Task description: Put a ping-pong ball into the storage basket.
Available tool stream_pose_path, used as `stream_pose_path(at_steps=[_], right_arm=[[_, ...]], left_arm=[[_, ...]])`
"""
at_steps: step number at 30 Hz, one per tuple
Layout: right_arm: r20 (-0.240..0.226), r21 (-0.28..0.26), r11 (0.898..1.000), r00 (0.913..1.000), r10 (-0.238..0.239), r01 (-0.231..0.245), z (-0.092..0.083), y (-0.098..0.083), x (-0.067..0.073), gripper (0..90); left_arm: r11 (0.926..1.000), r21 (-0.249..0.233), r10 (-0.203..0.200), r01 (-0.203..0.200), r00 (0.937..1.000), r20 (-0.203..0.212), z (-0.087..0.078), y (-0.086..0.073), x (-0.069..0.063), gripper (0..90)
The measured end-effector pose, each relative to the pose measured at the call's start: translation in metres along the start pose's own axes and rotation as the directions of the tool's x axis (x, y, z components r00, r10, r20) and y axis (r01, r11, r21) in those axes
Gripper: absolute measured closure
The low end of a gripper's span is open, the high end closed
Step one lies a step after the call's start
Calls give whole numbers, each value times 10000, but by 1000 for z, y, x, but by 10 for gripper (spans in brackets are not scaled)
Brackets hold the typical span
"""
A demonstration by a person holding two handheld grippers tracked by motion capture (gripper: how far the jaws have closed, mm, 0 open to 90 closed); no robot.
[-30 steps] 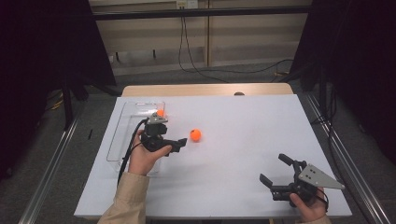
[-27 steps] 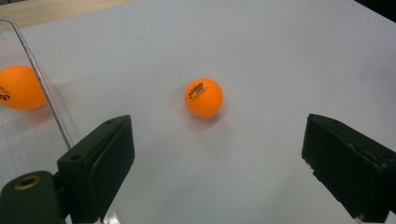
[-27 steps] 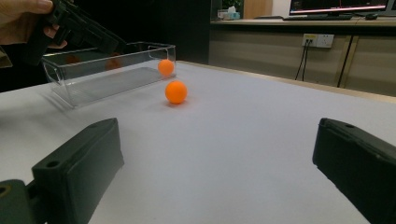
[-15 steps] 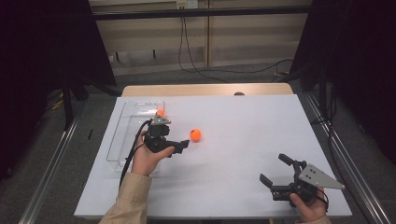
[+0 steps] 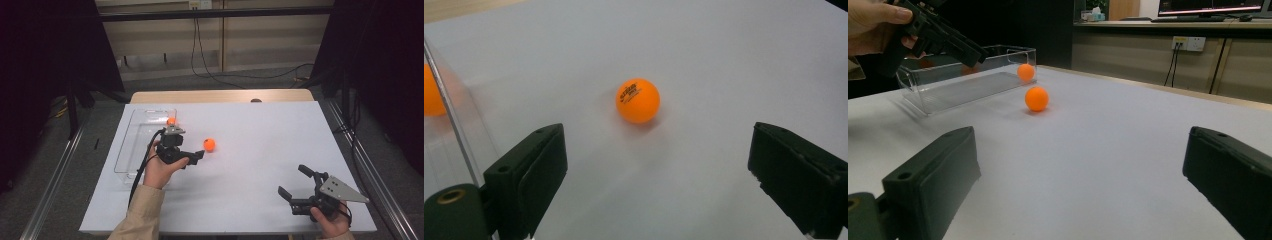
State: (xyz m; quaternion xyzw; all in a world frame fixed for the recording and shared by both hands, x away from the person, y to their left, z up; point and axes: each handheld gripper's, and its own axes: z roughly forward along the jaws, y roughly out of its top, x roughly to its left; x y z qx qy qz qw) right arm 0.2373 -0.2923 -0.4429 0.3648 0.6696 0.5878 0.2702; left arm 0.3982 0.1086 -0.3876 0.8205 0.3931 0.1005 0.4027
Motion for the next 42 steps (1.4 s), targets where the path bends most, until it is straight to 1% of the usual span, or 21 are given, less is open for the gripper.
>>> stream_pose_path(at_steps=[8, 12, 15, 18, 20, 21, 24, 30, 34, 36, 38, 39, 42], right_arm=[[2, -11, 10000, 10000, 10, -10, 0, 0, 0, 9], [5, -8, 10000, 10000, -6, 6, 0, 0, 0, 9], [7, -18, 10000, 10000, 7, -7, 0, 0, 0, 9], [4, -16, 10000, 10000, 15, -15, 0, 0, 0, 9], [5, -22, 10000, 10000, 6, -6, 0, 0, 0, 9], [6, -23, 10000, 10000, 6, -6, 0, 0, 0, 9], [12, -24, 10000, 10000, 3, -3, 0, 0, 0, 9], [4, -21, 10000, 10000, 6, -6, 0, 0, 0, 9], [3, -21, 10000, 10000, 15, -15, 0, 0, 0, 9], [2, -9, 10000, 10000, -4, 4, 0, 0, 0, 9], [2, -10, 10000, 10000, -11, 11, 0, 0, 0, 9], [1, -11, 10000, 10000, -4, 4, 0, 0, 0, 9], [10, -9, 10000, 10000, 0, 0, 0, 0, 0, 9]], left_arm=[[10000, -11, -47, 47, 10000, -29, 2, -1, -1, 89], [10000, 19, 18, -18, 10000, -78, 4, -1, -2, 89], [10000, 32, 9, -9, 10000, -68, 5, -1, -3, 89], [10000, 29, -8, 8, 9999, -143, 6, -1, -3, 89], [9999, 89, 74, -72, 9999, -147, 7, -1, -3, 89], [10000, 53, 5, -4, 9999, -143, 7, -1, -3, 89], [10000, 52, -11, 12, 9999, -146, 9, -1, -4, 89], [10000, 54, 61, -60, 9997, -237, 11, -1, -4, 89], [10000, 1, -30, 30, 9997, -248, 12, -2, -4, 89], [10000, 68, 25, -23, 9996, -271, 13, -2, -4, 89], [10000, 31, -39, 40, 9996, -280, 15, -2, -4, 89], [9999, 104, 4, -1, 9996, -297, 15, -2, -4, 89], [9999, 132, -3, 7, 9995, -308, 17, -2, -4, 86]])
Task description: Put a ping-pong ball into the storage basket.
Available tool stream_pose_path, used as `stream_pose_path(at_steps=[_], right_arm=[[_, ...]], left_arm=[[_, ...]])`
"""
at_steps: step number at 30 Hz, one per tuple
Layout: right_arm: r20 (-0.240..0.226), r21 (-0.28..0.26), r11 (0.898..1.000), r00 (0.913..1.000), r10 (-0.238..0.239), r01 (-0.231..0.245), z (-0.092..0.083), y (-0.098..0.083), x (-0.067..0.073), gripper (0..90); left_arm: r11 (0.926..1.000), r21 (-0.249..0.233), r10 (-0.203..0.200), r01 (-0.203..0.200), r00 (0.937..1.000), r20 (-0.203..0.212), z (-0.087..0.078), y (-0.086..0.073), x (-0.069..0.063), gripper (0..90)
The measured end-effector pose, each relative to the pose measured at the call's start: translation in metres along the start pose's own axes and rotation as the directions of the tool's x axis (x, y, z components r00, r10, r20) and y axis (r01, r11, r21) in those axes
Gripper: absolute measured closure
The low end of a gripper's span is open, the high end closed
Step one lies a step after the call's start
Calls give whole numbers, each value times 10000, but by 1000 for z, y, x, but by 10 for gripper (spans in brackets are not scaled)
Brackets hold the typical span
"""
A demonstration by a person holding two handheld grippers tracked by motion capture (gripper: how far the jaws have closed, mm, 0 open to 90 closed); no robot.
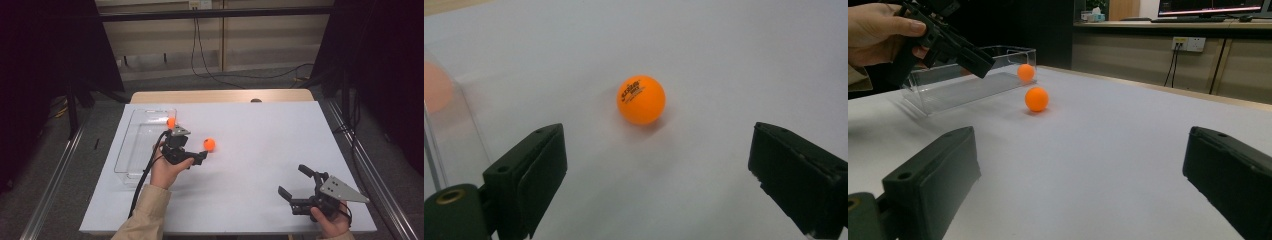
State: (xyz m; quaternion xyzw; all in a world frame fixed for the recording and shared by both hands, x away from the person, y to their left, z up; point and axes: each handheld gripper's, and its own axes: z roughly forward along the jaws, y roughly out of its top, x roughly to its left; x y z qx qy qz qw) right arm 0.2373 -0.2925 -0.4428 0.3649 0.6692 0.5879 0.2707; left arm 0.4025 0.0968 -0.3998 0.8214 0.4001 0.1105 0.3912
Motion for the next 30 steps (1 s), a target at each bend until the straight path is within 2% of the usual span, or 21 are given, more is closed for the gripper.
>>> stream_pose_path(at_steps=[15, 30], right_arm=[[-30, -11, 10000, 10000, 17, -17, 0, 0, 0, 9], [-24, -22, 10000, 10000, 12, -12, 0, 0, 0, 9]], left_arm=[[10000, -47, 31, -31, 10000, 84, 8, -1, -2, 75], [9999, -44, 132, -132, 9999, 0, 15, -2, -3, 72]])
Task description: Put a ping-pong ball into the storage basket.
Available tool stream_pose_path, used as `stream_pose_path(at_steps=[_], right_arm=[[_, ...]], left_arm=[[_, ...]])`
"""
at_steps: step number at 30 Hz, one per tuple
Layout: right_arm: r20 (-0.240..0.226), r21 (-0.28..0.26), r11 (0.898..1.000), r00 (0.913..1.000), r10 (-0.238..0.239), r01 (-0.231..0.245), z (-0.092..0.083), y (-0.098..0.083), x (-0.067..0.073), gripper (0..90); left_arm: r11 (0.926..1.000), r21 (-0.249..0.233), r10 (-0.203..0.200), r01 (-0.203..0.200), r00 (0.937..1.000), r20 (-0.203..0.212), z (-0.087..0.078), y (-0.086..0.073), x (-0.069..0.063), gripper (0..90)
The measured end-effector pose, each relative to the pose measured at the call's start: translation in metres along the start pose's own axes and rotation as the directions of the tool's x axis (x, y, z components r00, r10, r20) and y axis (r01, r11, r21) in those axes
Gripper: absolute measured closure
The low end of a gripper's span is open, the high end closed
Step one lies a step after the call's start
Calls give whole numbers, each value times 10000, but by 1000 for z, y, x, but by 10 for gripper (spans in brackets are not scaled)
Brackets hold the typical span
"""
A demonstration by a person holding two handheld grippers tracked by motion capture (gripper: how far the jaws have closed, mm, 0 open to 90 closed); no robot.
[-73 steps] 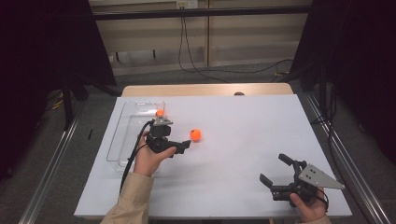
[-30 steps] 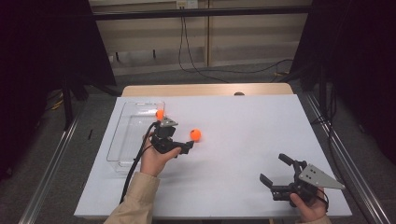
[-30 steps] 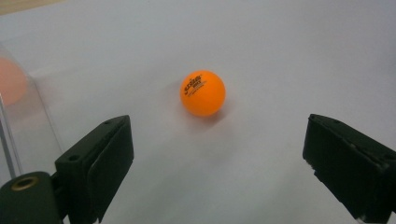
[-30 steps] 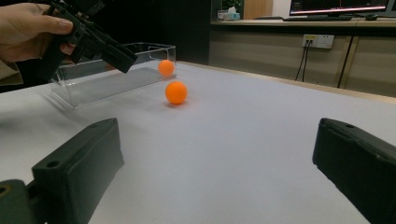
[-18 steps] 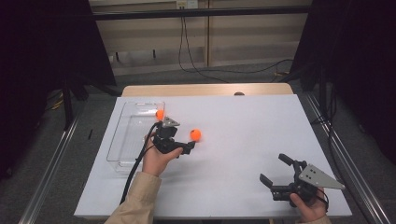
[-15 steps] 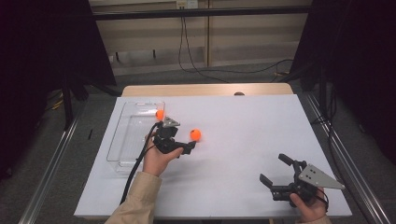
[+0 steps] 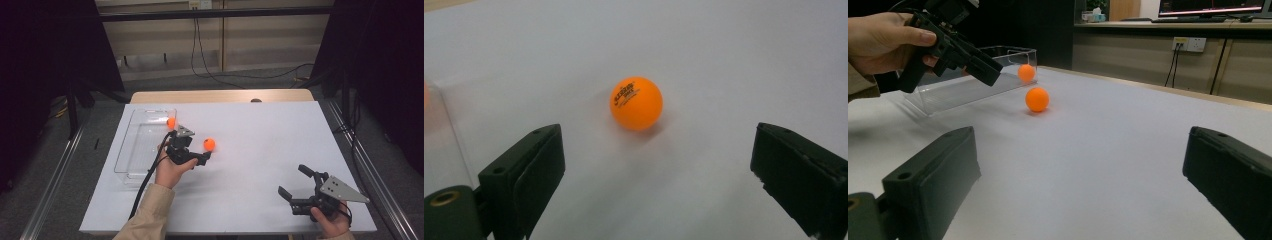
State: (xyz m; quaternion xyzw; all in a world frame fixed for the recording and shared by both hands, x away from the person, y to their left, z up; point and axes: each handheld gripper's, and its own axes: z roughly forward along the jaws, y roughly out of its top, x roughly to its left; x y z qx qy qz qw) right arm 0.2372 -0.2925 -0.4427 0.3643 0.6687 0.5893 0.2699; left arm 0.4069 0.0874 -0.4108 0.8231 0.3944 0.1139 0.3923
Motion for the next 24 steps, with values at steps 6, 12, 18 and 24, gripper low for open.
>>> stream_pose_path(at_steps=[6, 12, 18, 24], right_arm=[[12, -8, 10000, 10000, 12, -12, 0, 0, 0, 9], [0, -3, 10000, 10000, -5, 5, 0, 0, 0, 9], [-2, -6, 10000, 10000, -10, 10, 0, 0, 0, 9], [-5, -8, 10000, 10000, -6, 6, 0, 0, 0, 9]], left_arm=[[10000, -12, -18, 18, 10000, -48, 2, 0, 0, 72], [10000, 31, 51, -50, 9999, -96, 3, 0, 0, 72], [10000, 34, 81, -80, 9999, -144, 5, 0, -1, 73], [9998, 113, 160, -158, 9998, -153, 8, -1, -2, 73]])
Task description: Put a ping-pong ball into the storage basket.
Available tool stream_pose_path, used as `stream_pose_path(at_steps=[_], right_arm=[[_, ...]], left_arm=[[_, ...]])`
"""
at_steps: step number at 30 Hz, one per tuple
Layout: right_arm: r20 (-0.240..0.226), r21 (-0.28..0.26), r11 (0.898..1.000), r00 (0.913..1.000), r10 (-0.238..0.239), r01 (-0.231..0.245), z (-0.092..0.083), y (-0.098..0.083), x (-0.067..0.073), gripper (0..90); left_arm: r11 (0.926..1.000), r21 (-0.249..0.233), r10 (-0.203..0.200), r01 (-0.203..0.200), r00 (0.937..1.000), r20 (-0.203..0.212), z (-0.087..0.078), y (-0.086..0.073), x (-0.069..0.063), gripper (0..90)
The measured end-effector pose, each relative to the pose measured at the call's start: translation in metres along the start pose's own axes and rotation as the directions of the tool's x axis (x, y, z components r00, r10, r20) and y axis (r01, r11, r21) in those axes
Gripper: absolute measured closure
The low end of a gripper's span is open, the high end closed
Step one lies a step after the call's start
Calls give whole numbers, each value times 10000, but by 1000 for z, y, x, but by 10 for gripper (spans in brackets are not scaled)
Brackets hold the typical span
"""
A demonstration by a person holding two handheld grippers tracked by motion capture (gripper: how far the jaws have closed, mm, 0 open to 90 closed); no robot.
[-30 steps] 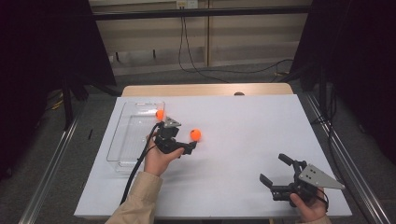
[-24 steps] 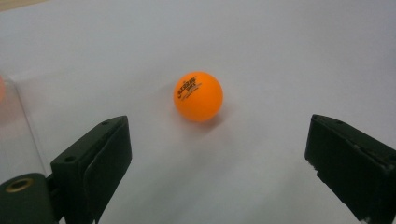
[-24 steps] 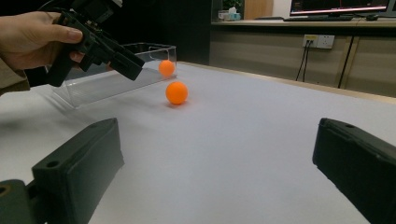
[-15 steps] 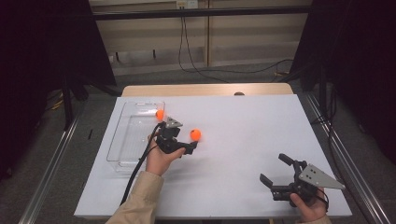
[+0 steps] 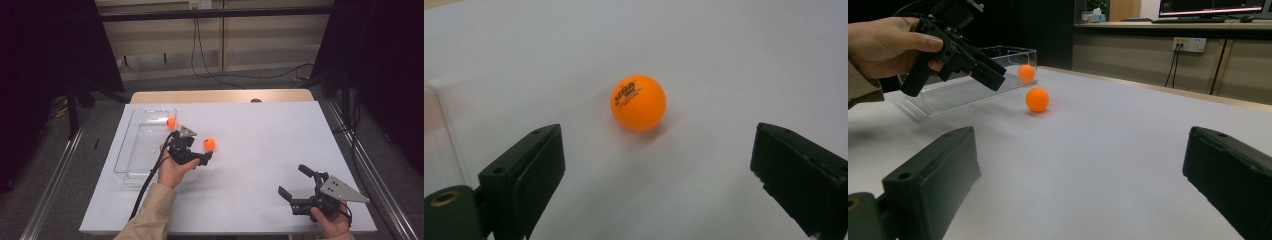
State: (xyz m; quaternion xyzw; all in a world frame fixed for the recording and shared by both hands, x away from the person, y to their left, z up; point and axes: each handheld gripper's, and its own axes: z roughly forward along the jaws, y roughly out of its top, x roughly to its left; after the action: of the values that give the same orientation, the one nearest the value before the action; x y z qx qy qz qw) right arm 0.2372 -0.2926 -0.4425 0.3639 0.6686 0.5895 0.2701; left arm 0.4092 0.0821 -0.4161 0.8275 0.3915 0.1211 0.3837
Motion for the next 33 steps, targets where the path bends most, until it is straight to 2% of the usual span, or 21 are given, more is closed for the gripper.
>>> stream_pose_path(at_steps=[1, 3, 33], right_arm=[[6, -4, 10000, 10000, 13, -13, 0, 0, 0, 9], [0, 5, 10000, 10000, -1, 1, 0, 0, 0, 9], [-14, -3, 10000, 10000, 6, -6, 0, 0, 0, 9]], left_arm=[[9999, -36, -117, 117, 9999, 37, 1, 0, -1, 73], [10000, 21, 6, -6, 10000, -5, 1, 0, -1, 73], [10000, 81, 17, -16, 9999, -101, 15, 3, -6, 74]])
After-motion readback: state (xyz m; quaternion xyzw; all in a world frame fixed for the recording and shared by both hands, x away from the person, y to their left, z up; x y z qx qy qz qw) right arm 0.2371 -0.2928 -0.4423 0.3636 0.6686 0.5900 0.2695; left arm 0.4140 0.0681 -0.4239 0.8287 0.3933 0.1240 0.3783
